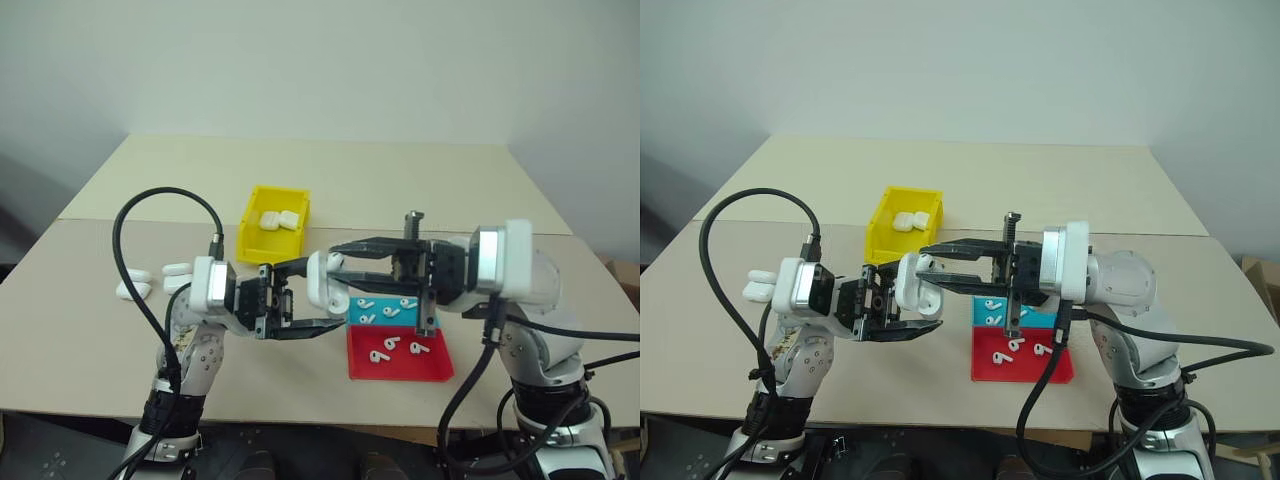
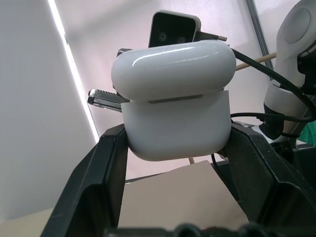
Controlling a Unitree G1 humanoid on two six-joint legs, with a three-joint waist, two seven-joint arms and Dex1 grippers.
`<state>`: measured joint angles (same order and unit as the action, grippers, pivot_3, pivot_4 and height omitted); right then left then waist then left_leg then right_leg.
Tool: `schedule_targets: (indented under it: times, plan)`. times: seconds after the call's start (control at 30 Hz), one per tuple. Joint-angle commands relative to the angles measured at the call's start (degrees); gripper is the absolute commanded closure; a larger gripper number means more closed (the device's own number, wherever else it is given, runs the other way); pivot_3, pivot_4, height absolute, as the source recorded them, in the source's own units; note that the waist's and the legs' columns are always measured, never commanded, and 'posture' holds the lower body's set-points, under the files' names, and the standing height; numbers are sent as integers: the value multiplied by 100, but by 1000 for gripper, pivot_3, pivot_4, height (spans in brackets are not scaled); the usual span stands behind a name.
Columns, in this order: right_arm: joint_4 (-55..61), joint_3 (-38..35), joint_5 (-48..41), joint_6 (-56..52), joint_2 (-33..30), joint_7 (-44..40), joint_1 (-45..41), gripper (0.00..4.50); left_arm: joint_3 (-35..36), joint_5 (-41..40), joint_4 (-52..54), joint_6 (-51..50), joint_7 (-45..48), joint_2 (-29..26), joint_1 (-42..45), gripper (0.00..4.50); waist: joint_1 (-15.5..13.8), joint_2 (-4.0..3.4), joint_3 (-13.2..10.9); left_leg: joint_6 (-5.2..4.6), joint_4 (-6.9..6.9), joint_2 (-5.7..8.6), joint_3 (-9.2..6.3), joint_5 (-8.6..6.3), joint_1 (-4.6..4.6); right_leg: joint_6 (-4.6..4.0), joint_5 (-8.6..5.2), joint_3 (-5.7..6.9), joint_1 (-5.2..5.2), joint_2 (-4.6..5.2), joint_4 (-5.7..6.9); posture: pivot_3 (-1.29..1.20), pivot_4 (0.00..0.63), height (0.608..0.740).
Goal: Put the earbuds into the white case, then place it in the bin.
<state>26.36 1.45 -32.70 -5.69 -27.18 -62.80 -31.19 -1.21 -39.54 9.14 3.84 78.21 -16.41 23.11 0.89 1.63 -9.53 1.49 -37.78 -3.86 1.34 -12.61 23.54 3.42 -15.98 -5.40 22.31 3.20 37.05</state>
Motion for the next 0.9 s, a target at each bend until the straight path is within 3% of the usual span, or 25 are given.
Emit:
schedule_targets:
  times: [0.03, 0.13, 0.23, 0.47, 0.63, 0.9]
  plan:
    - [4, 52, 21, 92, -94, -73, 19, 3608, -14, 2, 125, 156, -10, 31, 45, 1774, 2, 0, 0, 0, 0, 0, 0, 0, 0, 0, 0, 0, 0, 0, 0, 0, 150, 740]
    - [-6, 64, 50, 168, -157, -149, 42, 2933, -13, 17, 124, 157, -10, 35, 45, 1774, 1, 0, 0, 0, 0, 0, 0, 0, 0, 0, 0, 0, 0, 0, 0, 0, 150, 740]
    - [-23, 84, 162, 290, -182, -134, 63, 1954, -8, 38, 97, 170, -2, 44, 53, 1774, -1, 0, 0, 0, 0, 0, 0, 0, 0, 0, 0, 0, 0, 0, 0, 0, 150, 740]
    - [-29, -137, -34, 260, -429, -210, 44, 1954, 11, 126, 5, 254, 105, -49, -52, 1774, -3, 0, 0, 0, 0, 0, 0, 0, 0, 0, 0, 0, 0, 0, 0, 0, 150, 740]
    - [-41, -496, -132, -861, -1933, -489, 73, 1954, 195, 193, -47, 379, 311, -435, -476, 1774, -13, 0, -1, 0, 0, 0, 1, 0, 3, 0, 0, 0, 1, 3, -5, 0, 150, 740]
    - [76, 389, 1034, -1676, -3696, -1024, 381, 1954, 567, 109, 94, 521, 583, -1091, -1519, 1774, 37, -1, -1, -3, 3, -4, 7, -2, -1, -4, -3, -3, 7, 3, -5, 0, 150, 740]
